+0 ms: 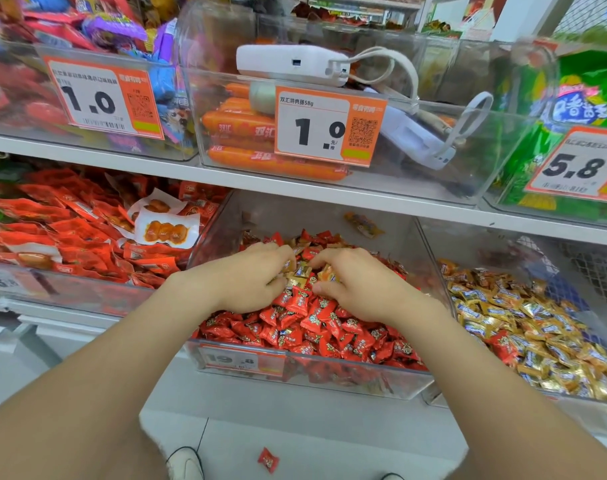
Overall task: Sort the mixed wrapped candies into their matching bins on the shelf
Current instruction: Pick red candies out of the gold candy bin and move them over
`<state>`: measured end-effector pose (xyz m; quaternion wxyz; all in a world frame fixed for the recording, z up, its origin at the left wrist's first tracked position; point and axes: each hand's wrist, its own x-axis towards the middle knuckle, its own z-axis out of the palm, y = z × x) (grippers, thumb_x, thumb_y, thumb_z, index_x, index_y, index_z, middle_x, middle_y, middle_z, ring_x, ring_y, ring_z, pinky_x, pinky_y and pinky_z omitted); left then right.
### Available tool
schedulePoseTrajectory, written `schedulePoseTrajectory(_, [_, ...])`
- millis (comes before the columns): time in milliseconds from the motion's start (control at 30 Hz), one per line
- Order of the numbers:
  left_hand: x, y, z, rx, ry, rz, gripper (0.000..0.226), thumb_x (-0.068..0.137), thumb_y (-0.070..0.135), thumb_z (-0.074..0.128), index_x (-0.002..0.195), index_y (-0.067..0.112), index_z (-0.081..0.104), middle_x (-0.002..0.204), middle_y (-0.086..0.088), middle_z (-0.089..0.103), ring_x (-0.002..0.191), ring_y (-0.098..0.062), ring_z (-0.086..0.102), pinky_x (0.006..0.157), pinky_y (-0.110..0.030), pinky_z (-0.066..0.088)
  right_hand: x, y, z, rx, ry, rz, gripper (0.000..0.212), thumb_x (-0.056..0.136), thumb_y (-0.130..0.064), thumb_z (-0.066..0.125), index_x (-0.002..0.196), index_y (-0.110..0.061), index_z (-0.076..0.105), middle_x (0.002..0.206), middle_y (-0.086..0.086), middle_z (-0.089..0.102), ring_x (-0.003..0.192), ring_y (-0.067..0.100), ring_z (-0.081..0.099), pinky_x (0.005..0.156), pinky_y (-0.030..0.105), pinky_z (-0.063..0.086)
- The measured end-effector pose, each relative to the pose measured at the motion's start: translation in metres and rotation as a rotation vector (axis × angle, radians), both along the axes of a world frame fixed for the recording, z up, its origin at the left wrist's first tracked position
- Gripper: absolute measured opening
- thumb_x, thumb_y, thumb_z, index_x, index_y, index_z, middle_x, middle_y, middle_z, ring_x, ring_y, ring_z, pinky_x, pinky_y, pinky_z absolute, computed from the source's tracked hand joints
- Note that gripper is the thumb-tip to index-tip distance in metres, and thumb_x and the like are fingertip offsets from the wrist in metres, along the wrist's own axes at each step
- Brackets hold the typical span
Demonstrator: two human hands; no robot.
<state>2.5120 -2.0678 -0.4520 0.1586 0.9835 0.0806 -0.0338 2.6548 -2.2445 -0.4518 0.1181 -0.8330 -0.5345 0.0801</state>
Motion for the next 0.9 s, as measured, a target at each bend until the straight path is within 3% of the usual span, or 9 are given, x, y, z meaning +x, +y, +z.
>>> schedulePoseTrajectory(133, [-0.002,-0.007,0.006,-0.051,-0.117,0.002,0.025,0.104,0.018,0.046,0.127,0.027,0.049,0.104,0.006,0.048,0.100,-0.017,0.050,0.083,-0.034,0.039,0.000,-0.010,0.012,0.134,0.157,-0.046,0.029,0.103,-0.044,0.062,0.128,-0.030,0.067,0.122,-0.004,0.069,0.112,0.015,0.063,0.094,0.035,0.048])
schedulePoseTrajectory(233, [0.000,-0.004,0.011,-0.092,-0.316,0.017,0.018,0.099,0.018,0.052,0.109,0.032,0.056,0.096,0.009,0.051,0.091,-0.013,0.054,0.077,-0.033,0.043,0.000,-0.015,0.019,0.248,0.298,-0.090,0.018,0.106,-0.040,0.058,0.112,-0.031,0.073,0.083,-0.014,0.069,0.074,0.004,0.063,0.071,0.027,0.048])
schedulePoseTrajectory(300, [0.000,0.000,0.010,-0.087,-0.357,0.019,0.010,0.100,0.022,0.060,0.103,0.031,0.059,0.092,0.010,0.053,0.086,-0.009,0.054,0.074,-0.030,0.042,-0.001,-0.016,0.022,0.306,0.470,-0.163,0.019,0.105,-0.028,0.055,0.102,-0.025,0.074,0.065,-0.006,0.060,0.056,0.014,0.056,0.054,0.030,0.048])
schedulePoseTrajectory(400, [0.000,0.005,0.003,-0.056,-0.254,0.000,0.016,0.095,0.039,0.074,0.094,0.035,0.058,0.093,0.010,0.051,0.086,-0.005,0.052,0.076,-0.031,0.044,-0.002,-0.019,0.026,0.357,0.631,-0.247,0.023,0.102,-0.013,0.054,0.096,-0.018,0.076,0.060,0.012,0.055,0.055,0.025,0.052,0.046,0.029,0.045])
schedulePoseTrajectory(533, [0.006,0.005,-0.002,-0.062,-0.218,-0.031,0.015,0.094,0.040,0.076,0.101,0.036,0.064,0.107,0.013,0.051,0.098,-0.006,0.053,0.093,-0.036,0.049,0.002,-0.021,0.027,0.427,0.691,-0.305,0.026,0.098,-0.008,0.054,0.099,-0.017,0.078,0.080,0.028,0.067,0.061,0.027,0.053,0.047,0.028,0.045])
schedulePoseTrajectory(633, [0.010,0.002,-0.005,-0.069,-0.161,-0.063,0.032,0.098,0.032,0.072,0.129,0.030,0.063,0.130,0.010,0.049,0.115,-0.013,0.054,0.105,-0.038,0.045,0.010,-0.025,0.029,0.376,0.615,-0.351,0.026,0.100,-0.013,0.053,0.096,-0.019,0.078,0.066,0.003,0.060,0.055,0.017,0.051,0.047,0.027,0.041])
schedulePoseTrajectory(733, [0.017,-0.001,-0.011,-0.025,-0.103,-0.095,0.057,0.103,0.025,0.066,0.155,0.025,0.045,0.145,0.005,0.045,0.132,-0.017,0.049,0.114,-0.038,0.040,0.017,-0.031,0.027,0.200,0.258,-0.293,0.024,0.102,-0.032,0.058,0.092,-0.020,0.077,0.060,-0.005,0.064,0.047,0.014,0.052,0.051,0.030,0.045])
schedulePoseTrajectory(833, [0.024,0.000,-0.013,0.016,-0.026,-0.093,0.059,0.105,0.028,0.063,0.159,0.024,0.041,0.144,0.001,0.043,0.133,-0.021,0.048,0.113,-0.039,0.040,0.018,-0.036,0.024,0.090,0.081,-0.247,0.025,0.103,-0.045,0.060,0.095,-0.025,0.073,0.070,0.003,0.068,0.047,0.018,0.057,0.058,0.037,0.054])
schedulePoseTrajectory(900, [0.027,0.001,-0.011,0.020,0.026,-0.076,0.052,0.104,0.032,0.063,0.153,0.024,0.047,0.136,0.000,0.044,0.125,-0.021,0.050,0.109,-0.038,0.042,0.018,-0.038,0.024,-0.011,0.050,-0.198,0.023,0.102,-0.050,0.062,0.104,-0.029,0.073,0.082,0.004,0.068,0.062,0.019,0.060,0.066,0.034,0.049])
